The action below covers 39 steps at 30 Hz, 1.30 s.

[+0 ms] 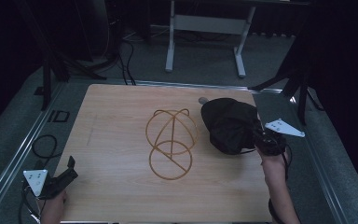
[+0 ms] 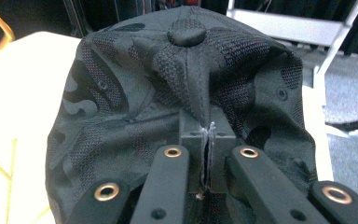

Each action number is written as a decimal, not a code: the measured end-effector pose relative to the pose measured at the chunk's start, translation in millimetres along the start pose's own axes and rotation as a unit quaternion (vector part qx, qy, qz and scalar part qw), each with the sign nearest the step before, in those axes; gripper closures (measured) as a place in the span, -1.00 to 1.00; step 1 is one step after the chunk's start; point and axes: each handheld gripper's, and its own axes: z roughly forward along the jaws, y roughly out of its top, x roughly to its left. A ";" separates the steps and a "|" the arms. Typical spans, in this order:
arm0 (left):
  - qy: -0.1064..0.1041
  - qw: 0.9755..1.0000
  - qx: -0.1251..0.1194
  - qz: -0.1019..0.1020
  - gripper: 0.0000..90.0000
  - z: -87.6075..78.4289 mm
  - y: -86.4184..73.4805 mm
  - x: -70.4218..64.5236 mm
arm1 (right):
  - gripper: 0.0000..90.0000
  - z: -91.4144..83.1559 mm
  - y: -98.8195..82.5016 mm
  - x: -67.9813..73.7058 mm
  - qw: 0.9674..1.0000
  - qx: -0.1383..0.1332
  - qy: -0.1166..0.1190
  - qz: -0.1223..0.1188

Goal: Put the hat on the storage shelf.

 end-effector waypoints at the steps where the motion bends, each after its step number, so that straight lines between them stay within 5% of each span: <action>1: 0.000 1.000 0.000 0.000 -0.99 0.0 0.0 -0.1 | 0.96 -3.3 2.7 0.6 1.000 -0.008 0.001 0.000; 15: 0.000 1.000 -0.001 -0.001 -0.99 0.1 0.0 0.2 | 0.96 -33.0 41.0 11.6 0.998 -0.065 0.009 -0.011; 27: 0.000 1.000 0.000 -0.001 -0.99 0.1 0.0 0.3 | 0.96 -61.4 89.4 25.4 0.992 -0.120 0.022 -0.040; 39: 0.000 1.000 0.000 -0.001 -0.99 0.1 0.0 0.3 | 0.96 -73.8 116.5 53.9 0.986 -0.143 0.066 -0.056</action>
